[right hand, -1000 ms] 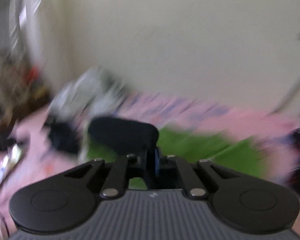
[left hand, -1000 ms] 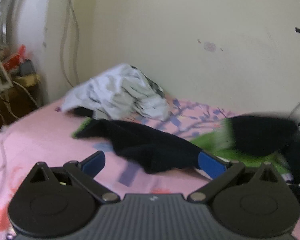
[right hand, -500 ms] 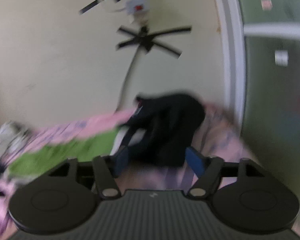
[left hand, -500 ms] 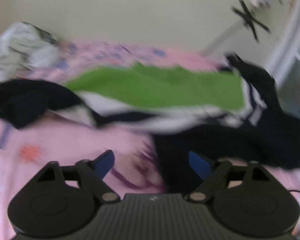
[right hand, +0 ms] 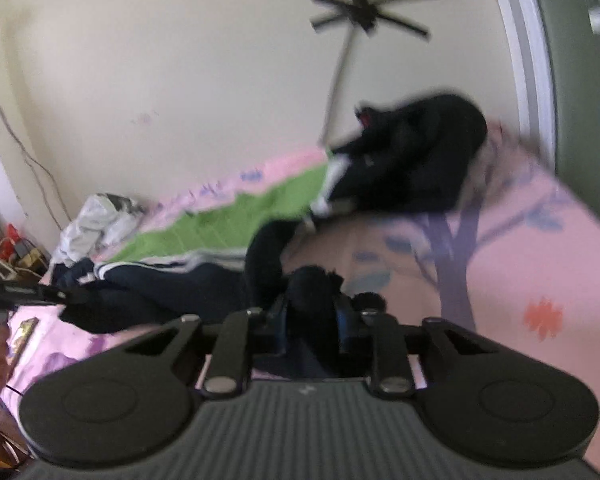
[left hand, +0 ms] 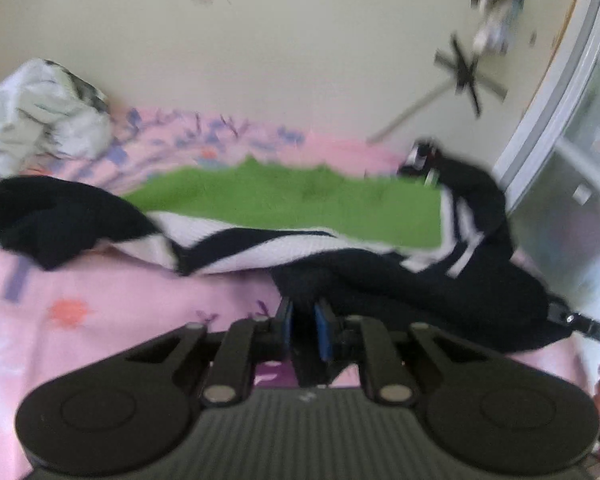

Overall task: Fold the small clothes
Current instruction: 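Swing the sweater out and lay it flat on the bed with the right gripper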

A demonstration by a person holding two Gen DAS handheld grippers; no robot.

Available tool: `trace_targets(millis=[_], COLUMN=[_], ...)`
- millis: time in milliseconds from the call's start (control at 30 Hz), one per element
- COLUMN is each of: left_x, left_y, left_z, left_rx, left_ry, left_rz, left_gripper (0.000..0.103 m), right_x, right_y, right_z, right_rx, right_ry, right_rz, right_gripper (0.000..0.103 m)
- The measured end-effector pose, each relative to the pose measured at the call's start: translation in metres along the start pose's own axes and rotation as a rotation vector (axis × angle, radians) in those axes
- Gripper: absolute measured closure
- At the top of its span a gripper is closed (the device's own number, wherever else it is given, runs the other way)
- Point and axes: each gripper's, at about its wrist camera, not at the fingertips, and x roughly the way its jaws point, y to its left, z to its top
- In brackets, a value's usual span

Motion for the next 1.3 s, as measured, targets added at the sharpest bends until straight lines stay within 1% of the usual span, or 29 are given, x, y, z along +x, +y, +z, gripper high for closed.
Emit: trace_targets(millis=[33, 133, 200, 233, 267, 300, 333, 367, 400, 433, 467, 500, 533, 567, 667, 700, 733, 800, 867, 900, 1000, 1067, 1100, 1133, 1167, 1200, 1233, 1267, 1300], left_x=[-0.022, -0.086, -0.128, -0.142, -0.154, -0.168, -0.176, -0.181, -0.183, -0.182, -0.179, -0.17, -0.161, -0.146, -0.099, -0.079, -0.062, -0.033, -0.013, -0.002, 0.025, 0.042, 0.051, 0.058, 0.064, 0.07, 0.073, 0.073, 0.071], left_y=[0.004, 0.013, 0.02, 0.024, 0.028, 0.033, 0.036, 0.039, 0.046, 0.051, 0.054, 0.057, 0.059, 0.06, 0.069, 0.077, 0.085, 0.1, 0.118, 0.127, 0.145, 0.155, 0.158, 0.16, 0.161, 0.162, 0.163, 0.165, 0.167], left_z=[-0.004, -0.024, -0.045, -0.055, -0.063, -0.07, -0.07, -0.067, -0.059, -0.049, -0.04, -0.028, -0.018, -0.006, 0.014, 0.019, 0.023, 0.029, 0.034, 0.039, 0.049, 0.055, 0.058, 0.061, 0.064, 0.068, 0.071, 0.075, 0.081], left_rx=[0.015, 0.04, 0.065, 0.071, 0.075, 0.077, 0.083, 0.08, 0.053, 0.026, 0.011, 0.01, 0.012, 0.012, 0.016, -0.009, -0.044, -0.11, -0.18, -0.217, -0.286, -0.326, -0.341, -0.343, -0.334, -0.321, -0.31, -0.305, -0.306], left_ry=[-0.033, -0.096, -0.11, -0.111, -0.117, -0.144, -0.181, -0.21, -0.231, -0.24, -0.245, -0.247, -0.242, -0.226, -0.139, -0.093, -0.048, 0.011, 0.039, 0.047, 0.064, 0.088, 0.099, 0.109, 0.117, 0.127, 0.133, 0.133, 0.124], left_rz=[0.013, 0.029, 0.013, -0.006, -0.015, 0.01, 0.057, 0.109, 0.151, 0.163, 0.162, 0.166, 0.178, 0.199, 0.224, 0.234, 0.235, 0.196, 0.164, 0.148, 0.101, 0.082, 0.078, 0.081, 0.091, 0.102, 0.112, 0.104, 0.083], left_gripper=[0.092, 0.092, 0.091, 0.09, 0.09, 0.087, 0.086, 0.083, 0.077, 0.077, 0.076, 0.069, 0.055, 0.051, 0.046, 0.042, 0.042, 0.04, 0.03, 0.022, 0.019, 0.019, 0.021, 0.031, 0.039, 0.057, 0.073, 0.081, 0.084], right_x=[-0.011, -0.049, -0.07, -0.08, -0.085, -0.089, -0.09, -0.088, -0.082, -0.072, -0.063, -0.053, -0.039, -0.027, 0.014, 0.032, 0.052, 0.094, 0.146, 0.174, 0.256, 0.304, 0.325, 0.346, 0.362, 0.376, 0.385, 0.385, 0.385], right_y=[0.007, 0.024, 0.029, 0.028, 0.027, 0.026, 0.026, 0.026, 0.027, 0.028, 0.029, 0.031, 0.036, 0.041, 0.069, 0.078, 0.089, 0.109, 0.131, 0.143, 0.177, 0.196, 0.201, 0.205, 0.205, 0.205, 0.206, 0.21, 0.211], right_z=[0.002, 0.002, -0.001, -0.004, -0.007, -0.009, -0.01, -0.009, -0.006, -0.001, 0.005, 0.01, 0.017, 0.022, 0.043, 0.052, 0.062, 0.08, 0.096, 0.101, 0.109, 0.108, 0.107, 0.107, 0.105, 0.101, 0.096, 0.096, 0.098], right_rx=[-0.009, -0.039, -0.054, -0.057, -0.062, -0.08, -0.102, -0.113, -0.118, -0.114, -0.103, -0.094, -0.095, -0.109, -0.181, -0.202, -0.223, -0.255, -0.253, -0.244, -0.226, -0.255, -0.256, -0.236, -0.207, -0.181, -0.183, -0.216, -0.213], right_ry=[-0.013, -0.035, -0.028, -0.005, 0.0, -0.006, -0.024, -0.045, -0.065, -0.065, -0.06, -0.061, -0.059, -0.052, -0.029, -0.015, 0.002, 0.039, 0.094, 0.127, 0.236, 0.279, 0.302, 0.337, 0.372, 0.419, 0.452, 0.421, 0.432], right_rz=[0.032, 0.107, 0.149, 0.186, 0.193, 0.168, 0.109, 0.053, 0.006, -0.006, 0.011, 0.037, 0.058, 0.07, 0.125, 0.148, 0.17, 0.194, 0.211, 0.218, 0.216, 0.167, 0.138, 0.121, 0.111, 0.104, 0.087, 0.054, 0.063], right_gripper=[0.091, 0.095, 0.095, 0.094, 0.092, 0.089, 0.067, 0.036, 0.032, 0.033, 0.033, 0.033, 0.033, 0.033, 0.032, 0.031, 0.029, 0.025, 0.025, 0.024, 0.024, 0.024, 0.024, 0.025, 0.032, 0.037, 0.049, 0.076, 0.093])
